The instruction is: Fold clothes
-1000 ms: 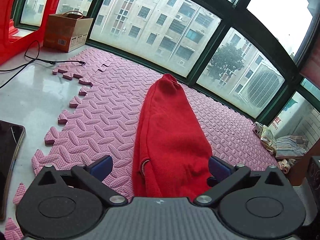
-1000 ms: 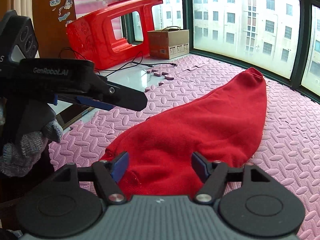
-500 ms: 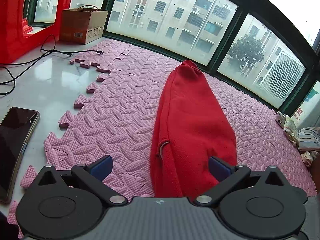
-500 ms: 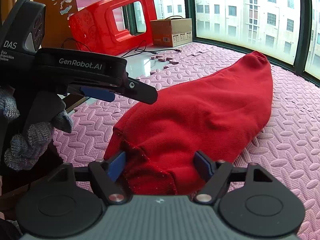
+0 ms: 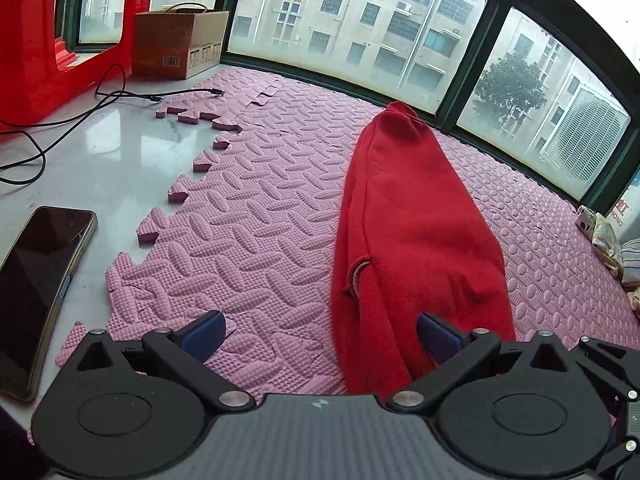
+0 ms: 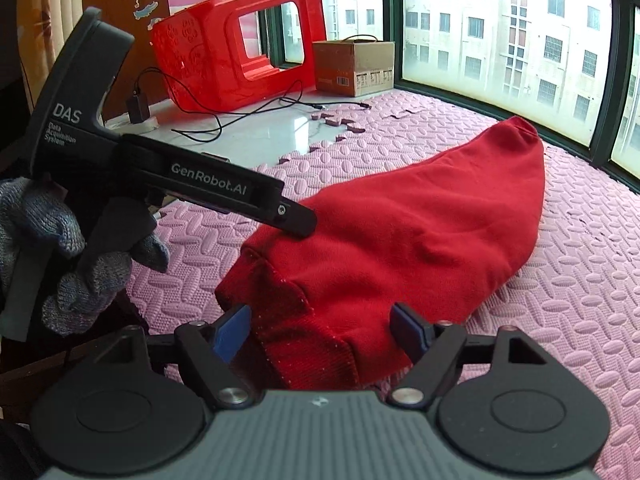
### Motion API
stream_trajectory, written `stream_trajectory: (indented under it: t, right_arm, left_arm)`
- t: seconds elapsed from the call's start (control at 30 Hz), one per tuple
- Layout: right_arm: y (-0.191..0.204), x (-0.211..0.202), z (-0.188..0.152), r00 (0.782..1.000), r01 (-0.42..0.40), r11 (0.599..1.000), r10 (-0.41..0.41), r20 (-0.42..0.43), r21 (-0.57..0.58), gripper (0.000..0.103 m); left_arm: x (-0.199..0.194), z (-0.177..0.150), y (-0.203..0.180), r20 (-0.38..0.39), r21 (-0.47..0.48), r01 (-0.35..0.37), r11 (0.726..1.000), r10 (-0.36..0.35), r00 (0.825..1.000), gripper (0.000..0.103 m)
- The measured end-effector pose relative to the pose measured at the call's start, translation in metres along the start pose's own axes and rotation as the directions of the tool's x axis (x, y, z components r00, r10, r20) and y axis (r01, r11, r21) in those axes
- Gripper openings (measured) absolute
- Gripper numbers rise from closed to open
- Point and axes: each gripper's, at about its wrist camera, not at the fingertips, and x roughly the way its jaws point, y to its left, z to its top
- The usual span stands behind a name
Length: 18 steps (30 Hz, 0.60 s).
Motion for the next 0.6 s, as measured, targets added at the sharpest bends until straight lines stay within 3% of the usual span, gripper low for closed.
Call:
stream_trajectory:
  t: [0.2,0.4,0.5,0.6]
  right_arm:
    - [0.003,0.009,-0.005,1.0,0.002,1.0,-0.002,-0.007,-0.007,0.084]
    - [0.001,0.006,-0.008,1.0,-0.017,1.0,0.017,-0.005,-0.019,0.086]
    - [-0.006,-0.005,0.001,0.999,-0.048,0.999,0.048,0.001,0.005,0.085]
    - [-0.012,-0.012,0.013,0.999,-0.029,0.999,0.029,0.031,-0.018,0.085]
  left_arm:
    - [0.009,-0.002,0.007,-0.034,-0.026,-0.019,0.999,0.018,0.999,0.103]
    - [0.011,-0.004,0.003,-0.023,0.02,-0.05,0.999,0.05,0.998,0.103]
    - [0.011,-0.003,0.005,-0.026,0.012,-0.045,0.999,0.045,0.999,0.103]
    - [0.011,-0.003,0.006,-0.023,0.009,-0.041,0.999,0.041,0.999,0.103]
